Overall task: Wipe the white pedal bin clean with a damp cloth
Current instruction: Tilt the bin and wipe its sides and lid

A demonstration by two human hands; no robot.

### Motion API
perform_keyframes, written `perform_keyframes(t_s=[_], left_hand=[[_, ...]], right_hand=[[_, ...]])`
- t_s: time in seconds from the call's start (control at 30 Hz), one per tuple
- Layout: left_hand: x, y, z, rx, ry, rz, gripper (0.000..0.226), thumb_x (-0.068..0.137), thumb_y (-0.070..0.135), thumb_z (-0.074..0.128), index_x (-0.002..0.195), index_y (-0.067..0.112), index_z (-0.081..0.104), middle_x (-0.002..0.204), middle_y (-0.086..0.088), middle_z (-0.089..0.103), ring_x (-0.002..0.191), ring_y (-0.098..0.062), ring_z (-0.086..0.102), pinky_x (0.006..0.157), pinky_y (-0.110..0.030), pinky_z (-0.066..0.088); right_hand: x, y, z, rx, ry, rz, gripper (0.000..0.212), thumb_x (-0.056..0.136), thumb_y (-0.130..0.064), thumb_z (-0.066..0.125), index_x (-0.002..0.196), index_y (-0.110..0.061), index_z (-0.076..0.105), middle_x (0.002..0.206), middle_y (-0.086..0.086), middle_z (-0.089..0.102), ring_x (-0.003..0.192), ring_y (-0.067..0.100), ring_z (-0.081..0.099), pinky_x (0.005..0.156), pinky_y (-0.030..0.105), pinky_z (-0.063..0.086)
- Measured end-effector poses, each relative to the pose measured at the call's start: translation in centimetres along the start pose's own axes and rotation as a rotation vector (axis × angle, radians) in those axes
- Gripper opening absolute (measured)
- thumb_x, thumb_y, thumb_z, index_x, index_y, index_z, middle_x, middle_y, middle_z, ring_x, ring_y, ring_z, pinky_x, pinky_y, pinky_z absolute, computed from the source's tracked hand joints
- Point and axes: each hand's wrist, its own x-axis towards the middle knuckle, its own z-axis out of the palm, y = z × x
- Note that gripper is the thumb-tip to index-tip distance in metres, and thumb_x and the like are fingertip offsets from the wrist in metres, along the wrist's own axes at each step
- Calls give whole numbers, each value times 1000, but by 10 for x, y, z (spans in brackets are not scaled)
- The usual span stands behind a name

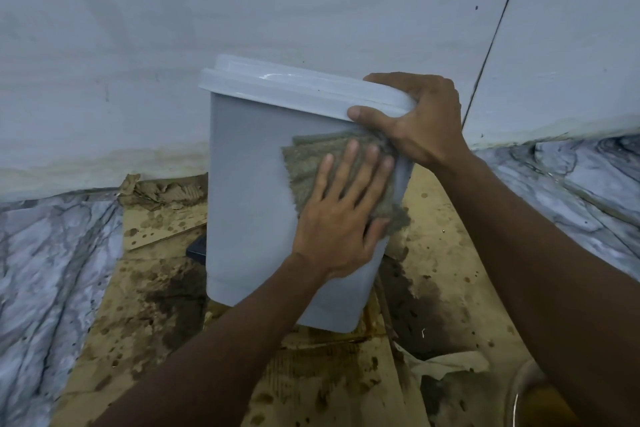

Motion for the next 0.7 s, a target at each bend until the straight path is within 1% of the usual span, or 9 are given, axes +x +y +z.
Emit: perform_keyframes(t_s=[0.07,0.17,0.3,0.4,0.5,0.57,0.63,0.7], left_hand=[[-10,-3,0,16,-42,121,69,102,43,41,159,12,17,167,-11,9,155,-33,4,125,-52,0],[-34,0,6,50,-97,255,68,103,42,40,160,13,19,167,-10,10,155,-32,2,125,-51,-1],[-81,9,23,119,-217,483,75,99,43,46,158,7,18,166,-12,11,154,-31,-9,124,-49,-11],[-121,9,31,153,-311,621,69,103,43,38,158,5,20,167,-14,13,155,-31,-4,123,-48,-15],[-139,-2,29,133,-355,739,68,104,41,40,159,7,19,168,-11,12,155,-27,-2,124,-45,-13],[-129,-11,28,104,-327,720,70,103,44,43,160,13,16,168,-9,10,155,-25,-3,124,-44,-14],[-100,-17,22,83,-274,605,73,101,48,45,160,18,14,167,-8,4,155,-25,-7,123,-45,-15],[-58,-22,9,42,-193,447,68,103,48,38,160,19,15,167,-8,-1,155,-26,-10,124,-46,-12]], right_hand=[[1,-1,0,-11,-10,4,49,67,-72,73,100,-36,78,101,-15,76,97,8,70,85,45,56],[2,-1,0,-8,-11,33,49,64,-72,74,100,-38,78,101,-18,76,98,7,70,87,44,56],[-1,-2,0,2,-11,43,52,62,-73,73,101,-38,78,101,-18,76,99,7,70,89,44,55],[-2,-1,-1,4,-13,37,53,63,-73,72,102,-37,78,101,-18,76,100,7,69,89,43,55],[-1,-1,-1,-7,-9,48,57,62,-74,71,104,-37,78,105,-19,75,103,6,69,91,43,54],[-1,-1,0,-17,-9,47,60,61,-76,70,106,-37,77,108,-19,75,105,7,68,93,42,54],[-1,-2,1,-20,-11,43,61,60,-77,70,106,-37,78,108,-19,75,106,6,68,94,42,53],[-2,-2,1,-20,-10,32,59,62,-76,71,105,-37,78,107,-19,75,104,6,69,92,42,54]])
